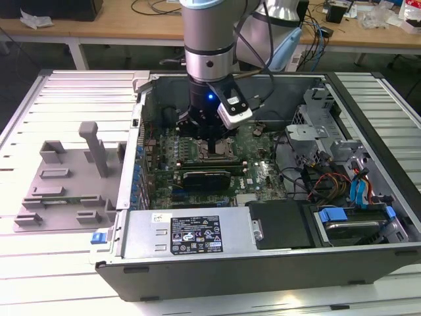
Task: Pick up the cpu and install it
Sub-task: 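Install the second cpu locking lever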
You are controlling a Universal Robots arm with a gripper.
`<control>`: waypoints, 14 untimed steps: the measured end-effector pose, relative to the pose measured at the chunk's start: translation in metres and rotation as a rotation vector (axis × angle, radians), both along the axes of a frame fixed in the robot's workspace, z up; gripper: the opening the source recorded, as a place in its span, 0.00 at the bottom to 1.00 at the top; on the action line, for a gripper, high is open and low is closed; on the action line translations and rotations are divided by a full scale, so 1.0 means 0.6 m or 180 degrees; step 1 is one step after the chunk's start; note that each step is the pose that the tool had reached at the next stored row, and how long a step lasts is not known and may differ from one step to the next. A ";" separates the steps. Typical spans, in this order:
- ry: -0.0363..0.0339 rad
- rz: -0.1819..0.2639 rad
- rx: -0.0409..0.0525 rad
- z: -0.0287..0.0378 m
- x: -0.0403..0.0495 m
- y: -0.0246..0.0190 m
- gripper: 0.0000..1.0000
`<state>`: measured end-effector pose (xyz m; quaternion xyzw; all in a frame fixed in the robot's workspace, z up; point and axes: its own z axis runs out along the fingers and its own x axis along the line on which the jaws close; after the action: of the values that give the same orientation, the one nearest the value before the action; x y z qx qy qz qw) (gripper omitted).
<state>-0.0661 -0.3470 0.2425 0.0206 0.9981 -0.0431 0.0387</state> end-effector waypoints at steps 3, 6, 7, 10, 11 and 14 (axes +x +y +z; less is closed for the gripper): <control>0.0014 0.0000 0.0003 -0.001 0.000 0.0002 0.11; 0.0038 0.0000 0.0006 -0.002 0.000 0.0000 0.11; 0.0038 -0.0001 0.0006 -0.003 0.000 0.0000 0.11; 0.0038 0.0000 0.0007 -0.010 -0.003 0.0000 0.11; 0.0038 -0.0001 0.0007 -0.012 -0.004 0.0000 0.11; 0.0038 0.0000 0.0007 -0.017 -0.009 -0.0001 0.11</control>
<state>-0.0716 -0.3471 0.2321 0.0205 0.9984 -0.0421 0.0327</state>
